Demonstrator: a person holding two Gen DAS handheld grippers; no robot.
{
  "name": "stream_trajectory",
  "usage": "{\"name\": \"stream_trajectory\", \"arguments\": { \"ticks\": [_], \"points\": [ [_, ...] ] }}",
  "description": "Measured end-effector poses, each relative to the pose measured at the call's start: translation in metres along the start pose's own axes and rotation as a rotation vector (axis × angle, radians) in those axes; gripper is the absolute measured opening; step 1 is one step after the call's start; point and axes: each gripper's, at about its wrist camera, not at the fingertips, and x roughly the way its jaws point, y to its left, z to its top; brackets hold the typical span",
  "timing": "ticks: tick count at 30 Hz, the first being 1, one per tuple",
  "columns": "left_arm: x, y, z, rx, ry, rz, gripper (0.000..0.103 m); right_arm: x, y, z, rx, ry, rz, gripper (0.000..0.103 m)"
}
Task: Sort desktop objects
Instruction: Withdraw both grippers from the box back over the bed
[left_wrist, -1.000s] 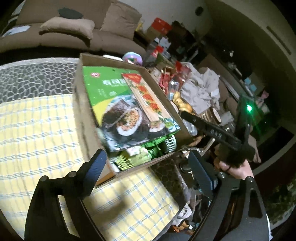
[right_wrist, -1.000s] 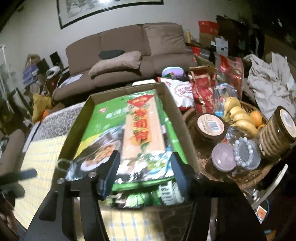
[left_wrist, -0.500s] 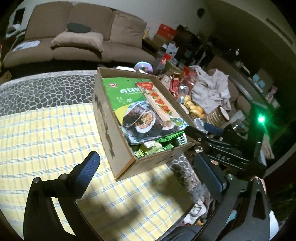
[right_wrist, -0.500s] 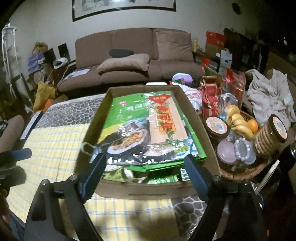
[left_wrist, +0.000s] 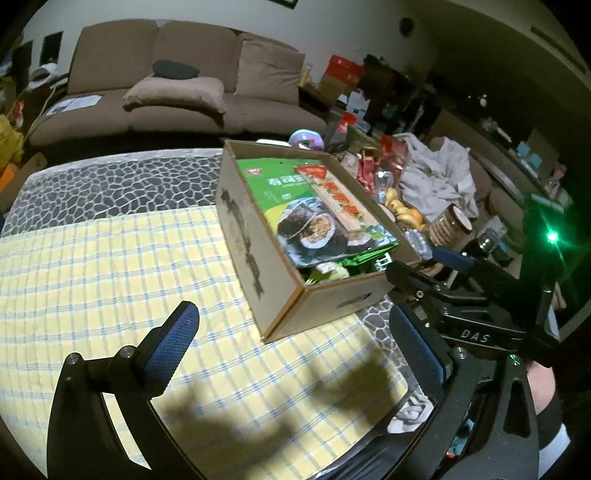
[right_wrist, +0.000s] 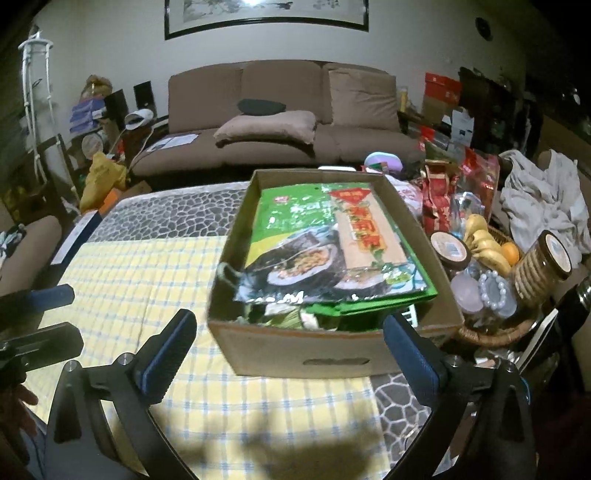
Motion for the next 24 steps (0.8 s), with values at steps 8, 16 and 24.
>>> {"name": "stream_trajectory", "arguments": {
  "ticks": [8,16,24],
  "points": [
    [-0.02,0.029,-0.02,-0.027,0.001,0.065,0.103,-0.001,0.031,-0.014,0.0,0.011,0.031,0.102],
    [-0.034,0.066,-0.04,-0.05,0.01,0.163,0.103,0.008,0.069,-0.027,0.018,0.023,0.087,0.102],
    [-0.042,0.113,-0.057,-0.084,-0.015,0.299,0.103,0.034,0.112,-0.04,0.005,0.046,0.135,0.102]
  ]
}}
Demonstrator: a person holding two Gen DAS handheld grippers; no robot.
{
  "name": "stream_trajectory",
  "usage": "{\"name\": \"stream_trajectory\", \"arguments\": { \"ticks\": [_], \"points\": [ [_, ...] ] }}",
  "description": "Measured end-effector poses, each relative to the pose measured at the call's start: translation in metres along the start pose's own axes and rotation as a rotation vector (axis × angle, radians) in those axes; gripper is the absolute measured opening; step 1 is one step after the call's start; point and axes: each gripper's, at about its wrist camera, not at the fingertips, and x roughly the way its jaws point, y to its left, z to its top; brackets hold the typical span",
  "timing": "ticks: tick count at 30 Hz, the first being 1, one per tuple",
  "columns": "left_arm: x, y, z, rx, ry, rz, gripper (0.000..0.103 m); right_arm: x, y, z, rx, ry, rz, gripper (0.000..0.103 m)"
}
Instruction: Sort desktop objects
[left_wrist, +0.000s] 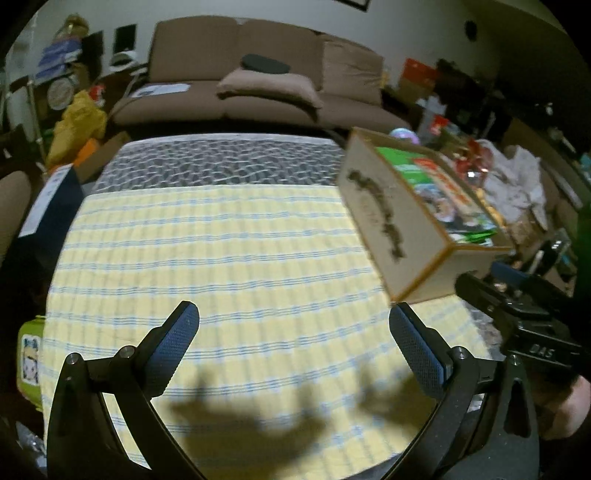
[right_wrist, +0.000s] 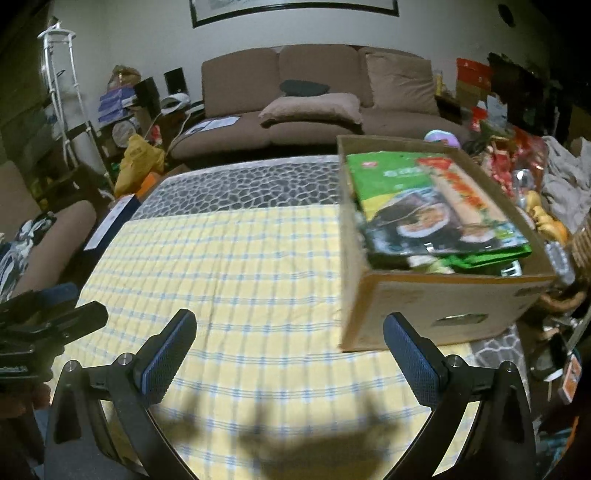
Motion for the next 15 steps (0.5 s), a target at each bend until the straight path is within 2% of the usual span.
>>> {"name": "stream_trajectory", "arguments": {
  "ticks": [6,15],
  "points": [
    [0.018,0.029,-0.016,0.002,-0.023,0.135,0.103,0.037,0.016,-0.013,-0.001,0.033,0.03,0.102],
    [0.065,0.06,-0.034,-0.045,0.024,0.18,0.103,0.096,0.026,-0.034,-0.004,0.099,0.019,0.102]
  ]
}}
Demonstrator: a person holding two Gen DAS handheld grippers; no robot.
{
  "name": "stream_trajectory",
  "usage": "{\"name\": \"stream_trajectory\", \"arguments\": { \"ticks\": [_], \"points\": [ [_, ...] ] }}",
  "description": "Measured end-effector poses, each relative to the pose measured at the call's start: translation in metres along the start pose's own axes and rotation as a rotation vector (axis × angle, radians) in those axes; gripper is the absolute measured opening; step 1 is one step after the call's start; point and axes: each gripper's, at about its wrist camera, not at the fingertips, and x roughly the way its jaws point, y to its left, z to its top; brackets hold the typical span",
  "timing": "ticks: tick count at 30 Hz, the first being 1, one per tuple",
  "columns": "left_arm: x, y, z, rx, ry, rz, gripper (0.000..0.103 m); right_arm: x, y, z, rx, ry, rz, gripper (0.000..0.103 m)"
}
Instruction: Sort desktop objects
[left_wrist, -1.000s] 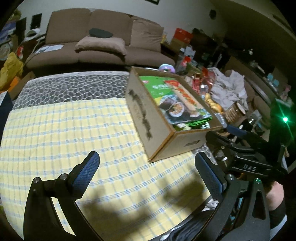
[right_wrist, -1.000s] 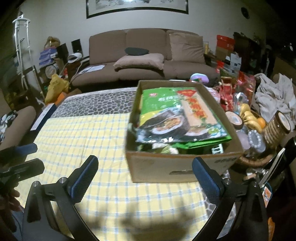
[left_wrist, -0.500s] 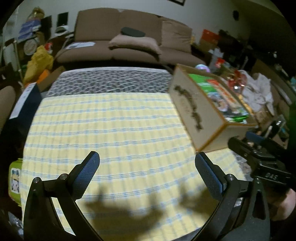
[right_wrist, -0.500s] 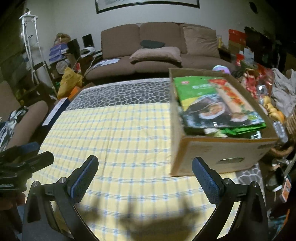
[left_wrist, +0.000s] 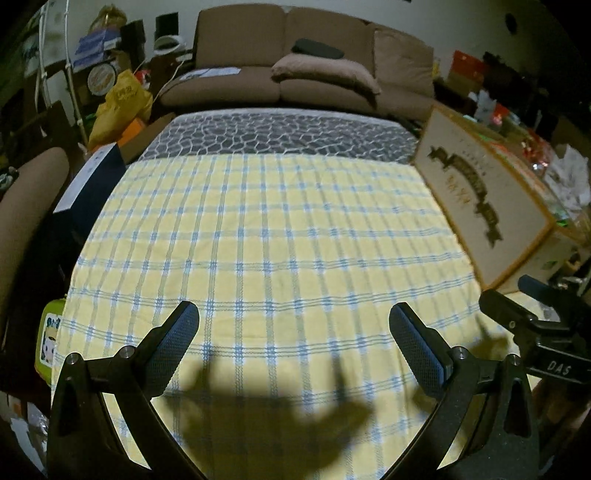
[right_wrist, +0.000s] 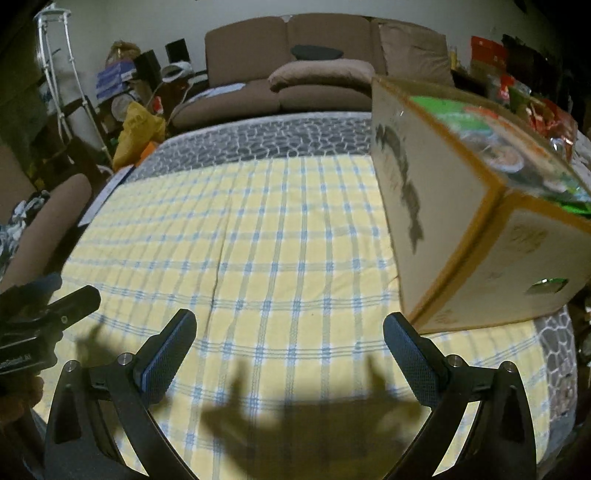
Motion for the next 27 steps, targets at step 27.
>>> {"name": "stream_trajectory", "arguments": {
  "ticks": [27],
  "points": [
    [0.108,0.015,-0.022,0.027,0.053,0.105,0.103,0.093,0.016,-0.017,-0.059,0.061,-0.079,0.103]
  ]
}}
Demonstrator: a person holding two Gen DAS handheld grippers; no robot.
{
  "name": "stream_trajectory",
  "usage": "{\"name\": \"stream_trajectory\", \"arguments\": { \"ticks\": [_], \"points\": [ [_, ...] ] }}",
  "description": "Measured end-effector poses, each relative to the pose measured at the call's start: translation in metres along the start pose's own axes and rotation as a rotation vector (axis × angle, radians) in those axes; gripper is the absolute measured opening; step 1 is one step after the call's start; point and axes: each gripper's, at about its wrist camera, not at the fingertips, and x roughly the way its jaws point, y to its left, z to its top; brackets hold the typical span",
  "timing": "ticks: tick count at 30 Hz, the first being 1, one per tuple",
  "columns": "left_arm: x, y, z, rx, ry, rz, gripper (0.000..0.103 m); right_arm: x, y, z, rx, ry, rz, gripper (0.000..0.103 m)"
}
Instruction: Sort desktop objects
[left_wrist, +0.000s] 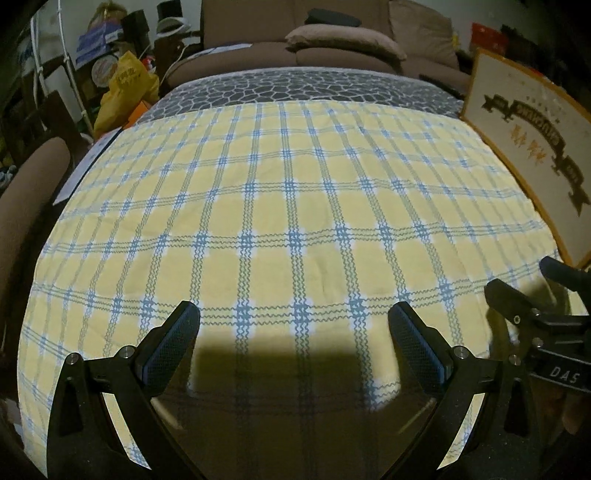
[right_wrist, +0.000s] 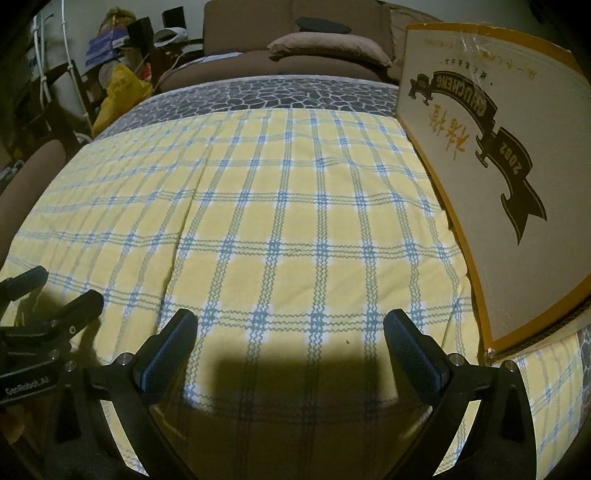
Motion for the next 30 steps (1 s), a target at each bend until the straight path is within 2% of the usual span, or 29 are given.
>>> {"name": "stream_trajectory", "arguments": {
  "ticks": [30],
  "points": [
    [0.001,0.0022,-0.0002,-0.017,0.007,-0.015,0.103,0.0022,0.001,0.0005,-0.003,0.004,-0.009,0.103]
  ]
}}
